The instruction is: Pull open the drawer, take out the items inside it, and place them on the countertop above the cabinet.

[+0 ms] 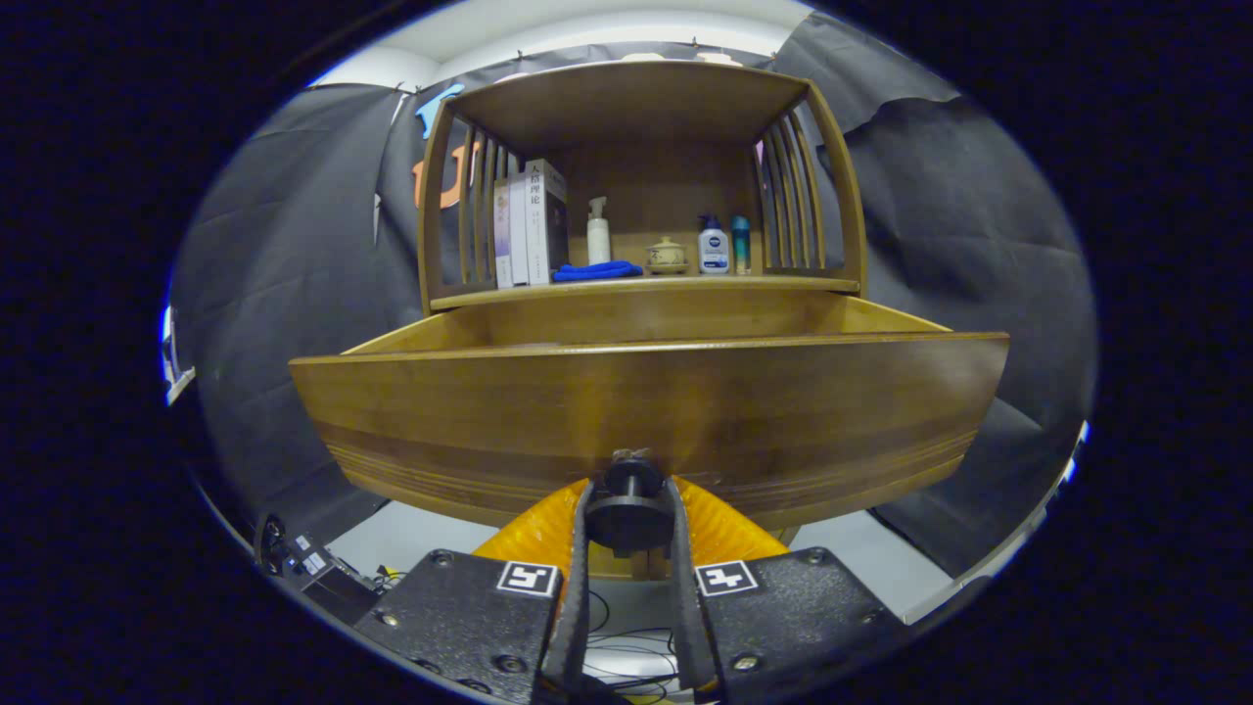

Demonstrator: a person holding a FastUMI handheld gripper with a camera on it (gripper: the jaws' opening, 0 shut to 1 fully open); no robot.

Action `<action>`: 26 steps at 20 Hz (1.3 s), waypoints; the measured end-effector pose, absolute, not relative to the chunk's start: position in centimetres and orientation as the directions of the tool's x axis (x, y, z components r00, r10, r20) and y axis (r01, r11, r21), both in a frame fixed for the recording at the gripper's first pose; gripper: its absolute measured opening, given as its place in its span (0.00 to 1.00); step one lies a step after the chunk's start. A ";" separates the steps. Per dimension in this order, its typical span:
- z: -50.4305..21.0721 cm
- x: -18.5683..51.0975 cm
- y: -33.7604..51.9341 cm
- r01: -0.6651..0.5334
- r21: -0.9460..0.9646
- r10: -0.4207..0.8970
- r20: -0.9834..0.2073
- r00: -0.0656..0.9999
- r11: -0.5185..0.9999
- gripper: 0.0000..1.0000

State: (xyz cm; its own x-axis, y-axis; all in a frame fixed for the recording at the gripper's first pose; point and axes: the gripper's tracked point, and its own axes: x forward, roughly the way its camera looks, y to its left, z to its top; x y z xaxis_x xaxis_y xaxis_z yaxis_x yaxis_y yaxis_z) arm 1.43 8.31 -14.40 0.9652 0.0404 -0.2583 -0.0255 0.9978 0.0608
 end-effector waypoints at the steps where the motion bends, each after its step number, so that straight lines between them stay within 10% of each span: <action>1: -14.1 1.0 7.8 -0.017 0.083 0.037 -0.248 0.968 0.996 0.49; 6: -11.1 -2.3 4.5 0.003 0.137 0.028 -0.225 0.974 0.991 1.00; 18: 6.3 4.8 2.5 -0.020 0.048 0.029 -0.191 0.981 0.999 1.00; 26: 3.8 13.8 7.4 -0.083 -0.081 0.039 -0.444 0.895 0.993 1.00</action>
